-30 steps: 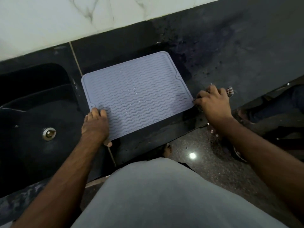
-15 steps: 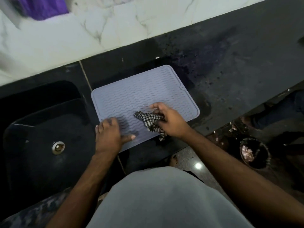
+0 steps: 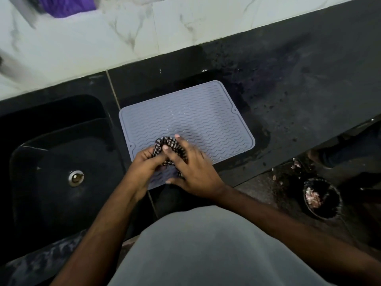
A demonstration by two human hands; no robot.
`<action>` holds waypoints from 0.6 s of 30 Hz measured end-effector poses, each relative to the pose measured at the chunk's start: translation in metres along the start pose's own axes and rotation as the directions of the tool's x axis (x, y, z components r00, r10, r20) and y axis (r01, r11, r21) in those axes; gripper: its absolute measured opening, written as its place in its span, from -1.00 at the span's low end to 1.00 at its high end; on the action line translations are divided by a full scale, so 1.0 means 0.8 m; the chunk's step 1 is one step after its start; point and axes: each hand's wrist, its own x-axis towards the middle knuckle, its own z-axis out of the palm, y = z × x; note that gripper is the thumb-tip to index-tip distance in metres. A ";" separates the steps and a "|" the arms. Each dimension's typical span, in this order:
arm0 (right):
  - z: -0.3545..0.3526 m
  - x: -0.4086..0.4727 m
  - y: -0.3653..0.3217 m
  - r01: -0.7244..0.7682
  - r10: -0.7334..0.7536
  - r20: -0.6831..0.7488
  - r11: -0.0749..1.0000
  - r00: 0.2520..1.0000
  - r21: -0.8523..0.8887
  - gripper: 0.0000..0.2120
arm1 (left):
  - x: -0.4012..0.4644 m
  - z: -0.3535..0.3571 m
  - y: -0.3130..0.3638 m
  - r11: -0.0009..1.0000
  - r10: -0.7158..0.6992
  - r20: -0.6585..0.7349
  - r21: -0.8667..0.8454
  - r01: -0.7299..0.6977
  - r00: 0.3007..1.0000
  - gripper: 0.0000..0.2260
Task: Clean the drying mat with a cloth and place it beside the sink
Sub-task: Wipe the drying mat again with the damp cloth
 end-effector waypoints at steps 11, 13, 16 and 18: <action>0.003 0.012 0.031 0.168 -0.135 0.244 0.978 0.960 -0.122 -0.41 | 0.016 -0.077 -0.004 0.768 0.142 0.146 0.608 -0.202 0.979 -0.28; 0.008 0.020 0.028 0.188 -0.132 0.313 0.970 0.941 -0.154 -0.47 | 0.028 -0.083 -0.011 0.523 0.110 0.201 0.821 -0.229 0.973 -0.05; 0.011 0.029 0.024 0.168 -0.084 0.381 0.967 0.921 -0.193 -0.53 | 0.044 -0.072 -0.031 0.330 0.067 0.125 0.933 -0.140 0.990 0.22; 0.007 0.028 0.030 0.170 -0.069 0.388 0.958 0.919 -0.232 -0.52 | 0.051 -0.067 -0.043 0.263 0.033 0.089 0.960 -0.095 0.995 0.29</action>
